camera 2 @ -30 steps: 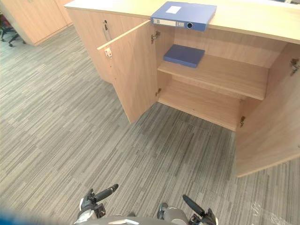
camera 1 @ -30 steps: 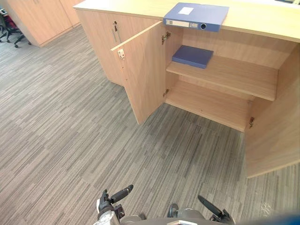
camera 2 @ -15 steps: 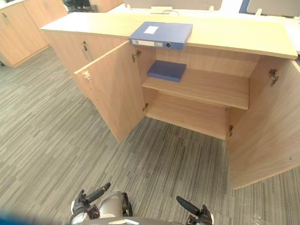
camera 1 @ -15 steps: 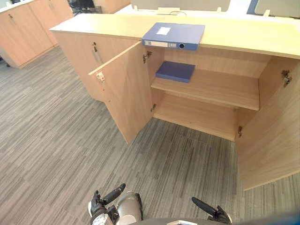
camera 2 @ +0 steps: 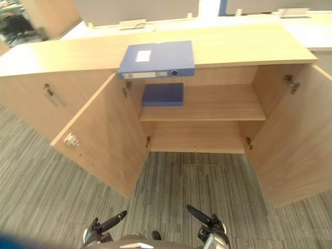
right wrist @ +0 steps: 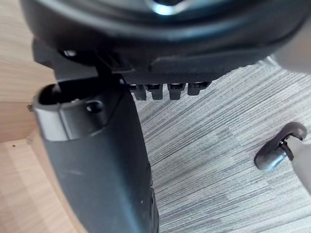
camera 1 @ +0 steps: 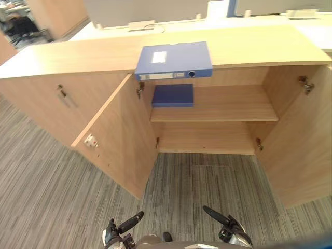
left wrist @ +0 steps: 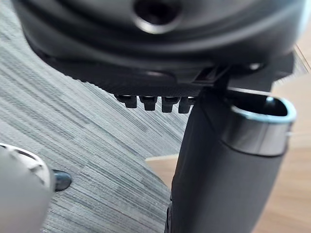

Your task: Walk over to the cabinet, pick up the folder, carry it to the office cabinet, place the folder inside the office cabinet, then close the office cabinet door

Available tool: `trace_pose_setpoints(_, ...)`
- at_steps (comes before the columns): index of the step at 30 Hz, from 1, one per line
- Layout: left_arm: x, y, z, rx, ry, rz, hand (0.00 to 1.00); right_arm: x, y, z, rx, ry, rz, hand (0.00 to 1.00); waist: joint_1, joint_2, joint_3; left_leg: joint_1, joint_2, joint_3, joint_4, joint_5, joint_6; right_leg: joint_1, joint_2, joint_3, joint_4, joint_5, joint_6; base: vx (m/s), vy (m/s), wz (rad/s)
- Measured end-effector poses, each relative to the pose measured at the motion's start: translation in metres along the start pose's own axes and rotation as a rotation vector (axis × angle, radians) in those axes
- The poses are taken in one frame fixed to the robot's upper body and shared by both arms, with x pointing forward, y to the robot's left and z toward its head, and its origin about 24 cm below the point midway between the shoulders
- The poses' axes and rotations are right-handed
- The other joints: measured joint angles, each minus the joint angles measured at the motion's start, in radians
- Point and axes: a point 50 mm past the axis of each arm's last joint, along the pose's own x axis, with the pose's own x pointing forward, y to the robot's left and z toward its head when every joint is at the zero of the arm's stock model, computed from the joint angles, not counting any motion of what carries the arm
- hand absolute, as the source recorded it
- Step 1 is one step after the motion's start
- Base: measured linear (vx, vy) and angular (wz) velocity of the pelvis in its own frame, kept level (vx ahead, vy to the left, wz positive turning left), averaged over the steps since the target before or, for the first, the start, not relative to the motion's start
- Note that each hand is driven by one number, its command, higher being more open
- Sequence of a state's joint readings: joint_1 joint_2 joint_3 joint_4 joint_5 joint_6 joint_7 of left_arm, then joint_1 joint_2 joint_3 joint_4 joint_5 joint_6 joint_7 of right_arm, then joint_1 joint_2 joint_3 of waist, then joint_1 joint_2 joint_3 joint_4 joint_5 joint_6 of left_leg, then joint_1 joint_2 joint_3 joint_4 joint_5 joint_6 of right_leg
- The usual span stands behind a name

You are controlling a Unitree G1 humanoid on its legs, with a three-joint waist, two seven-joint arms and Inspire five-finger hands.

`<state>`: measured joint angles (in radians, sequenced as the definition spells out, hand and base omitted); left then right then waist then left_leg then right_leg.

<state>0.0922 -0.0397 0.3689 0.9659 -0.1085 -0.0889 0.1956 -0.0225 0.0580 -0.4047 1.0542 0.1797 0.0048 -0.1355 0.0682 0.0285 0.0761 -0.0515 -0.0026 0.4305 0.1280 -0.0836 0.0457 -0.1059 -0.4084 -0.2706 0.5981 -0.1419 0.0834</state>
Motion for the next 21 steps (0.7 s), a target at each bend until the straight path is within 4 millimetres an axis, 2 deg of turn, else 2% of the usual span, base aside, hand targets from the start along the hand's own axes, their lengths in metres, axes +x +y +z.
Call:
trace_pose_setpoints(1,0.0,0.001,0.001,0.014,-0.003,-0.003,1.0,0.001,-0.002,0.001,-0.023,-0.003,0.001,1.0,-0.012,0.006,0.003,0.014,0.006,-0.002,-0.015,-0.006,-0.003,-0.001,0.045,-0.002,-0.059,-0.035,0.03,0.1,0.012,-0.13)
trace_pose_setpoints(2,0.001,0.0,0.003,0.018,-0.008,-0.004,1.0,0.001,-0.003,0.002,-0.032,-0.007,-0.001,1.0,-0.016,0.012,0.008,0.022,0.013,-0.003,-0.023,-0.014,-0.001,-0.007,0.079,0.008,-0.09,-0.051,0.041,0.08,-0.047,-0.4)
trace_pose_setpoints(3,0.002,-0.003,0.004,0.026,-0.009,-0.013,1.0,0.003,-0.004,0.013,-0.043,-0.046,-0.002,1.0,-0.021,0.024,0.033,0.041,0.038,-0.004,-0.04,-0.022,-0.011,-0.056,0.176,0.044,-0.134,-0.057,0.045,0.07,-0.068,-0.38)
trace_pose_setpoints(4,0.002,-0.005,0.004,0.029,-0.004,-0.017,1.0,0.004,-0.003,0.018,-0.037,-0.062,0.0,1.0,-0.025,0.03,0.046,0.048,0.049,-0.006,-0.044,-0.022,-0.012,-0.078,0.215,0.047,-0.158,-0.056,0.043,0.04,-0.11,-0.33)
trace_pose_setpoints(5,0.002,-0.008,0.003,0.031,0.007,-0.021,1.0,0.004,-0.003,0.022,-0.038,-0.075,0.0,1.0,-0.026,0.03,0.059,0.059,0.052,-0.019,-0.054,-0.024,-0.015,-0.108,0.256,0.053,-0.203,-0.04,0.035,0.05,-0.14,0.19)
trace_pose_setpoints(6,0.002,-0.01,0.001,0.03,0.02,-0.025,1.0,0.004,-0.007,0.024,-0.02,-0.079,-0.011,1.0,-0.045,0.019,0.076,0.082,0.044,-0.055,-0.067,-0.025,-0.02,-0.126,0.277,0.063,-0.238,0.025,-0.016,0.12,-0.205,0.62)
trace_pose_setpoints(7,0.001,-0.013,-0.001,0.025,0.024,-0.037,1.0,0.004,-0.015,0.019,0.008,-0.061,-0.043,1.0,-0.053,0.011,0.07,0.095,0.043,-0.1,-0.081,-0.028,-0.029,-0.111,0.28,0.052,-0.229,0.008,-0.058,0.16,-0.194,0.67)
trace_pose_setpoints(8,0.001,-0.013,0.0,0.013,0.02,-0.034,1.0,0.004,-0.021,0.017,0.033,-0.048,-0.065,1.0,-0.045,0.014,0.069,0.103,0.04,-0.125,-0.088,-0.027,-0.034,-0.109,0.279,0.044,-0.205,-0.004,-0.061,0.24,-0.239,0.5)
trace_pose_setpoints(9,0.001,-0.015,0.002,-0.012,0.015,-0.033,1.0,0.004,-0.03,0.016,0.054,-0.043,-0.095,1.0,-0.037,0.02,0.084,0.127,0.039,-0.163,-0.103,0.013,-0.064,-0.142,0.262,0.031,-0.069,-0.036,-0.054,0.2,-0.216,0.26)
trace_pose_setpoints(10,0.001,-0.018,0.003,-0.028,0.012,-0.038,1.0,0.004,-0.033,0.017,0.054,-0.049,-0.104,1.0,-0.044,0.016,0.095,0.145,0.041,-0.177,-0.11,0.018,-0.071,-0.177,0.248,0.032,0.028,-0.055,-0.051,0.23,-0.298,0.57)
trace_pose_setpoints(11,0.0,-0.012,0.0,-0.058,0.019,-0.015,1.0,0.001,-0.039,0.007,0.054,-0.032,-0.124,1.0,-0.052,0.001,0.088,0.168,0.044,-0.204,-0.123,0.014,-0.087,-0.186,0.235,0.044,0.01,-0.099,-0.059,0.28,-0.416,0.63)
trace_pose_setpoints(12,0.0,-0.003,-0.004,-0.075,0.028,0.012,1.0,-0.003,-0.048,-0.005,0.075,-0.012,-0.148,1.0,-0.045,-0.014,0.067,0.174,0.058,-0.22,-0.113,-0.003,-0.117,-0.167,0.236,0.024,-0.052,-0.094,-0.101,0.3,-0.435,0.59)
trace_pose_setpoints(13,-0.001,-0.004,-0.008,-0.09,0.04,0.015,1.0,-0.003,-0.05,-0.005,0.075,-0.013,-0.153,1.0,-0.048,-0.006,0.06,0.168,0.07,-0.223,-0.093,-0.004,-0.118,-0.155,0.246,0.014,-0.064,-0.103,-0.103,0.3,-0.446,0.33)
trace_pose_setpoints(15,-0.002,-0.003,-0.011,-0.137,0.055,0.033,1.0,-0.004,-0.052,-0.008,0.077,-0.007,-0.161,1.0,-0.048,-0.001,0.057,0.125,0.11,-0.223,0.052,-0.041,-0.138,-0.109,0.271,-0.009,-0.096,-0.131,-0.112,0.23,-0.33,0.17)
trace_pose_setpoints(16,-0.002,-0.002,-0.011,-0.141,0.055,0.036,1.0,-0.004,-0.052,-0.008,0.076,-0.007,-0.16,1.0,-0.047,-0.001,0.057,0.119,0.113,-0.223,0.074,-0.044,-0.139,-0.102,0.273,-0.01,-0.1,-0.134,-0.113,0.24,-0.277,0.05)
trace_pose_setpoints(18,-0.003,0.005,-0.016,-0.201,0.073,0.071,1.0,-0.004,-0.05,-0.01,0.056,0.0,-0.147,1.0,-0.045,0.006,0.052,-0.013,0.191,-0.22,0.48,-0.056,-0.152,0.001,0.318,-0.018,-0.172,-0.145,-0.119,0.25,-0.222,-0.11)
trace_pose_setpoints(21,-0.003,0.012,-0.017,-0.245,0.08,0.098,1.0,-0.006,-0.051,-0.015,0.032,0.01,-0.149,1.0,-0.037,0.001,0.054,-0.121,0.246,-0.191,0.799,-0.058,-0.149,0.119,0.348,-0.019,-0.251,-0.145,-0.135,0.29,-0.114,-0.1)
